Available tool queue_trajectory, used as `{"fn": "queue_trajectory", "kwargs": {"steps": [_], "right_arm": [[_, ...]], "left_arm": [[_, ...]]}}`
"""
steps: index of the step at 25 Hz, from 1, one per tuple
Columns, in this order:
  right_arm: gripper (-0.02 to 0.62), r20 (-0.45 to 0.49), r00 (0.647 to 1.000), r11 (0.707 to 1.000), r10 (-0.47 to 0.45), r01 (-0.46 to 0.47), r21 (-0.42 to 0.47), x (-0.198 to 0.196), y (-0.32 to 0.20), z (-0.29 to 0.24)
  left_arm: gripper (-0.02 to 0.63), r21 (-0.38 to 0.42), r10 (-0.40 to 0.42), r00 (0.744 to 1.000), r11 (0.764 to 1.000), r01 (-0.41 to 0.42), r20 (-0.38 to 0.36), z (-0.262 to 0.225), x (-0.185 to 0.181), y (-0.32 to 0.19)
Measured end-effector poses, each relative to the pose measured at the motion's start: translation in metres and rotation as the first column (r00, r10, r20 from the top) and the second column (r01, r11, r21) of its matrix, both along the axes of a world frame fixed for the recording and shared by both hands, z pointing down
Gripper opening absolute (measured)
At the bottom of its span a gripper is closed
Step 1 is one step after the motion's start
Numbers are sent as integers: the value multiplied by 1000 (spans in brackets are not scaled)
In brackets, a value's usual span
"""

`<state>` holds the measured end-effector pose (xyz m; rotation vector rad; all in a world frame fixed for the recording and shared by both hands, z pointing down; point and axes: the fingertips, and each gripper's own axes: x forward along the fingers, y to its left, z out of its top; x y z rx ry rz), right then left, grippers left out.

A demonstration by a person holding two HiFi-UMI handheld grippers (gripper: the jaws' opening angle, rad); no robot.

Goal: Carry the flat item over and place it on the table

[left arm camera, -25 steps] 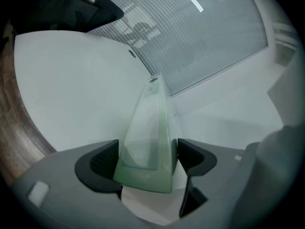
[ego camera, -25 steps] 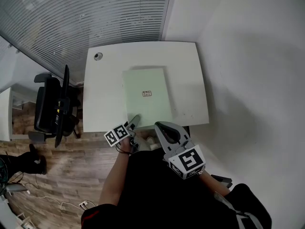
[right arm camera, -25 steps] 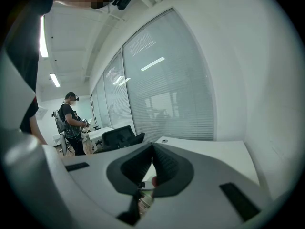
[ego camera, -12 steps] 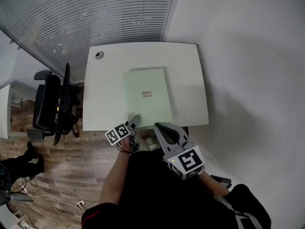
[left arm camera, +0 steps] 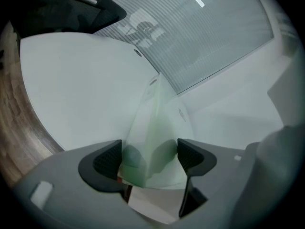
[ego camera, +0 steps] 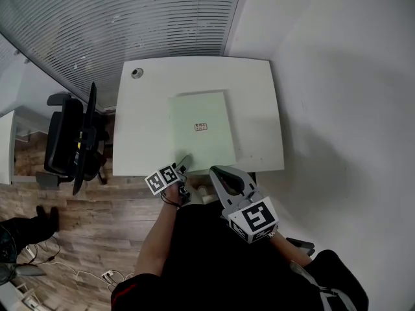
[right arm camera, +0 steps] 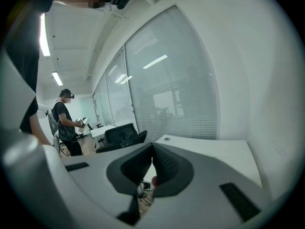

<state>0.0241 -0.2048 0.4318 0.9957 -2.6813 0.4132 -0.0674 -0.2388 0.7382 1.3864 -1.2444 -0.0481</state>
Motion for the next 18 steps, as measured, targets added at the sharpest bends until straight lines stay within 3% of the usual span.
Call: {"fn": "queue_trajectory", "kwargs": {"steps": [3,12,18], "right_arm": [[2,0,1000,1000,-3,3,-2,0,-1,2],[2,3,1000,1000,8,-8,-7,6,-6,2],[2,7,1000,1000,7,-7,-12,9,-7,2]], "left_arm": [[348,-1,33,997,999,-33,68,1,0,-4],[348,-27,28,993,999,-25,117,0,3,-12],[348,-49,31,980,999,-22,196,-3,4,-24]]}}
